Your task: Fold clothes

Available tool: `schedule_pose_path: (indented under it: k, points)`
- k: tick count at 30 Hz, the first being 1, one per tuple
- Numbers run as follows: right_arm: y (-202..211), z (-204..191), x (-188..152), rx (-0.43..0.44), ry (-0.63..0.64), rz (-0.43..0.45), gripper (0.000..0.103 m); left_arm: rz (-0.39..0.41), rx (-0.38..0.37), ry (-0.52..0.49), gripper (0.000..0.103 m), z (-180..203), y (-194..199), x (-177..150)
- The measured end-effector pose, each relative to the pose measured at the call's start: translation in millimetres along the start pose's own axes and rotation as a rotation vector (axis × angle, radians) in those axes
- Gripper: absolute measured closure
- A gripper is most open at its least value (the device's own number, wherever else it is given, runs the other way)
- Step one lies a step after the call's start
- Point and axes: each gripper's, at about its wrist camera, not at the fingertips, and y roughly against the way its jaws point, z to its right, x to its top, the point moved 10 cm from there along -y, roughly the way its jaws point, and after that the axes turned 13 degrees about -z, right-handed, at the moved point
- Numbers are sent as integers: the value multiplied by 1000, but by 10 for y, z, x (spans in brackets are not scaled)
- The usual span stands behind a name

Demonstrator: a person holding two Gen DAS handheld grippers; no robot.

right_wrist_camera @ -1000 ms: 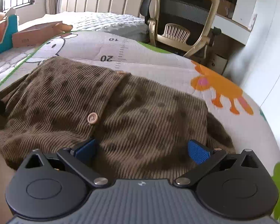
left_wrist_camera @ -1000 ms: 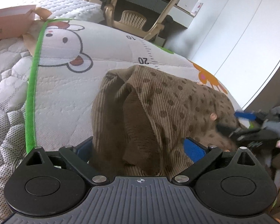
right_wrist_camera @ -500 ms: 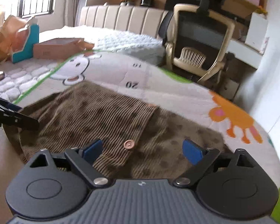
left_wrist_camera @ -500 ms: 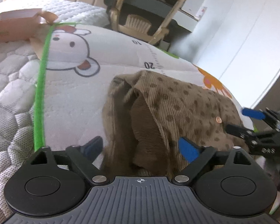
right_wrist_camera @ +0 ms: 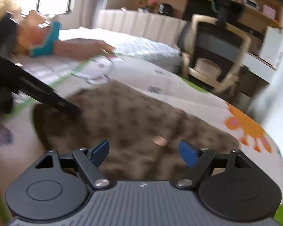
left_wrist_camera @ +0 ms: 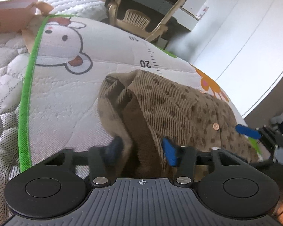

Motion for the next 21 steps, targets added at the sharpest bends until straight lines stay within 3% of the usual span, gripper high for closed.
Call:
schedule_pose_path:
  k: [3,8,12,14,16,18,21]
  points:
    - [59,-249,106,82,33,34,22,-18,-49,47,71,-19,27,46]
    - [-57,-842,156,178,144,26,19,-6,-75,76,73,64,113,121]
    - [-212,-1124,185,172,220,11,18,-5,-70,51,73,200,145,127]
    - [-330,-1063,201,157,161,-16,23,-7,-74,43,73,246,139,129]
    - [-392,-976,226,178,80,-31,32,-9,-77,36,69,287,130,130]
    - [-392,-880,250,228,-2,-38,39,-11,-76,28,54,317,124,127]
    - [-378,-777,265,287,-83,-48,43,-5,-68,24,46,296,140,134]
